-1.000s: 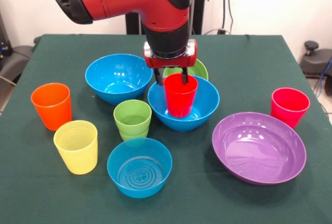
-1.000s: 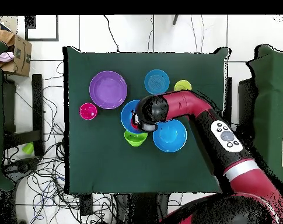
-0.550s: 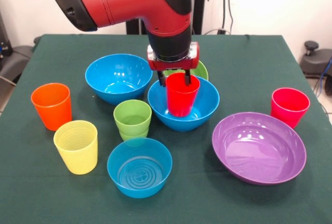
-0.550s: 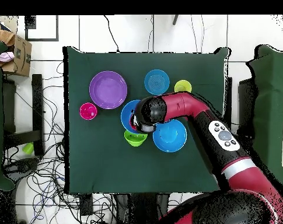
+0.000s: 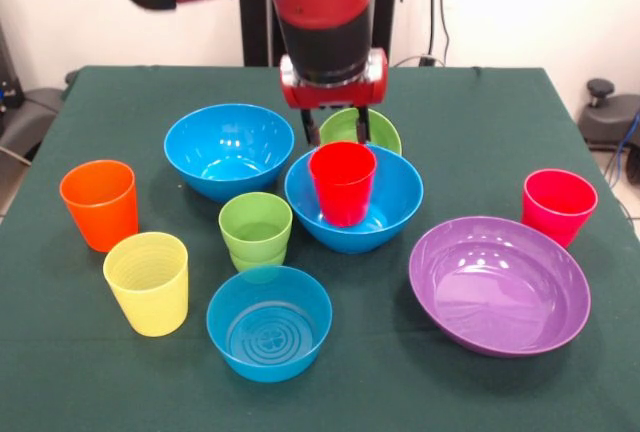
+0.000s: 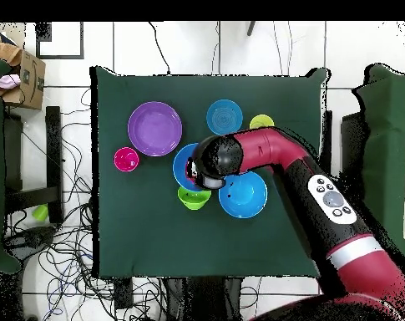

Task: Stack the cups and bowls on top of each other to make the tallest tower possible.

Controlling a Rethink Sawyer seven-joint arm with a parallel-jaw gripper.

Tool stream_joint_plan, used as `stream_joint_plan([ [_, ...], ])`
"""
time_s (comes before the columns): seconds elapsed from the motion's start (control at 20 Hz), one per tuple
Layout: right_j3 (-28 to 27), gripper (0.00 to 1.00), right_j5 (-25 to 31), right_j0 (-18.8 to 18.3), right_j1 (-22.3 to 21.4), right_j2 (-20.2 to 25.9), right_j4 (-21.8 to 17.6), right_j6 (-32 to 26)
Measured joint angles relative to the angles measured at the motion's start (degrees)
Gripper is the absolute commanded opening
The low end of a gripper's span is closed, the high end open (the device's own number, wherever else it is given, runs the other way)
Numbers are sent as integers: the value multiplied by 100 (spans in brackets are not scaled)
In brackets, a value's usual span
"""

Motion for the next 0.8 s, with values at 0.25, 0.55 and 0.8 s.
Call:
stream_joint_plan([
  [0.25,191,100,0,-36,-445,69,232,0],
  [0.55,526,100,-23,-33,-1072,89,588,1],
  [0.8,710,100,-395,317,-1334,-63,662,57],
])
